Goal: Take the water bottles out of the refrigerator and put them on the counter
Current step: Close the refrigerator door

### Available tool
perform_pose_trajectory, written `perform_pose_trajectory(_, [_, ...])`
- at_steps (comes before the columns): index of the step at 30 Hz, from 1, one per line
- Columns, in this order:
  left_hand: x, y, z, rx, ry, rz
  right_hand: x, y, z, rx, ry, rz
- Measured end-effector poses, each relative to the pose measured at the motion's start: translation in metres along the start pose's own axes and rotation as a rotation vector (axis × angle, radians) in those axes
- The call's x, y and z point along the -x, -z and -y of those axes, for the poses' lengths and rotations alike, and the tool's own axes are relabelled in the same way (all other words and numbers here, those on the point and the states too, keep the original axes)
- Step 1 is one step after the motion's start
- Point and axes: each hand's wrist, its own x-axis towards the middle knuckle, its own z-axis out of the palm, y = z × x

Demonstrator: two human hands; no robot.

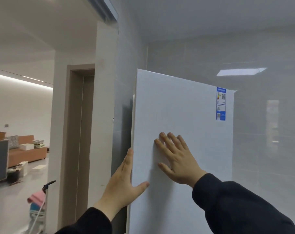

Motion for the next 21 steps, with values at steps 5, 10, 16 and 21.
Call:
perform_pose_trajectory(5, [-0.02, -0.007, 0.021, 0.03, 0.098, -0.033, -0.022, -0.031, -0.011, 0.024, 0.061, -0.02])
perform_pose_trajectory(10, [-0.043, -0.022, 0.05, 0.034, 0.194, -0.039, -0.041, -0.06, -0.024, 0.079, 0.083, -0.03])
perform_pose_trajectory(16, [-0.083, -0.053, 0.1, 0.088, 0.232, -0.032, -0.065, -0.098, -0.039, 0.142, 0.092, -0.022])
perform_pose_trajectory(21, [-0.118, -0.074, 0.142, 0.164, 0.224, -0.016, -0.083, -0.126, -0.051, 0.211, 0.05, 0.003])
